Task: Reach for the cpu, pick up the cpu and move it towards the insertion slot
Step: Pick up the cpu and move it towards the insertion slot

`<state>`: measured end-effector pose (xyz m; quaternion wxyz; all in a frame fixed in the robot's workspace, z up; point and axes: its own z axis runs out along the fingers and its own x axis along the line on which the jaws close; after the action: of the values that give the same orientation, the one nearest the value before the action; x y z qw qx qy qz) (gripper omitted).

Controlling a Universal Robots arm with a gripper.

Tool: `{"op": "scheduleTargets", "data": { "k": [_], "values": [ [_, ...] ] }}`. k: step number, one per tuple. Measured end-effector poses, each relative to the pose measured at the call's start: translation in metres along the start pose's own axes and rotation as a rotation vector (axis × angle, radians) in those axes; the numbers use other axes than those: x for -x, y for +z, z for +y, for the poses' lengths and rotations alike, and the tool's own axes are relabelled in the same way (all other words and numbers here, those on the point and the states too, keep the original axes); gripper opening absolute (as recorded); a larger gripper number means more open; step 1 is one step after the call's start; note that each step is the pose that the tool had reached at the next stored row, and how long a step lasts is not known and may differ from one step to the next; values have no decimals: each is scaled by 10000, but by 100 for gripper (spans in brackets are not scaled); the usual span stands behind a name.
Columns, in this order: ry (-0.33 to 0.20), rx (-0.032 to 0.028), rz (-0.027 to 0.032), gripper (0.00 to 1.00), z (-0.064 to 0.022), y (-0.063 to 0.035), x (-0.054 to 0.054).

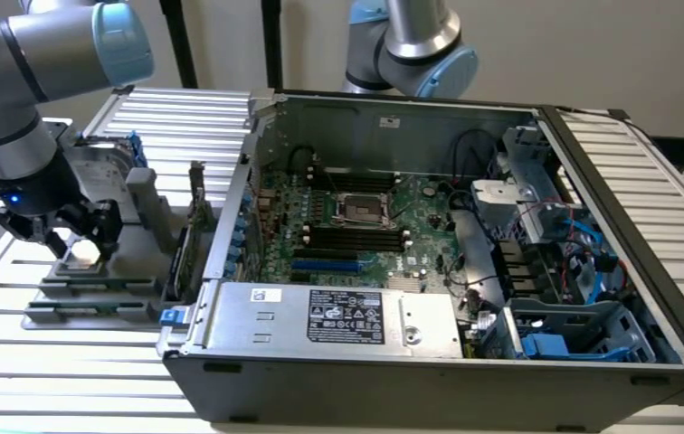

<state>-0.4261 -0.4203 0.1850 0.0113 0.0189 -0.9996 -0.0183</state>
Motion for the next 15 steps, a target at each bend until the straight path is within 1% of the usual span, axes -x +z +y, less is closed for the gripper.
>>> {"op": "scheduleTargets", "data": {
  "k": [2,3,4,7,8,10,11,15],
  "values": [
    [0,0,0,68,0,0,0],
    [0,0,0,65,0,0,0],
    [0,0,0,58,0,0,0],
    [0,0,1,58,0,0,0],
    [0,0,1,56,0,0,0],
    [0,0,1,56,0,0,0],
    [0,-1,1,55,0,0,0],
    [0,0,1,55,0,0,0]
  ]
}}
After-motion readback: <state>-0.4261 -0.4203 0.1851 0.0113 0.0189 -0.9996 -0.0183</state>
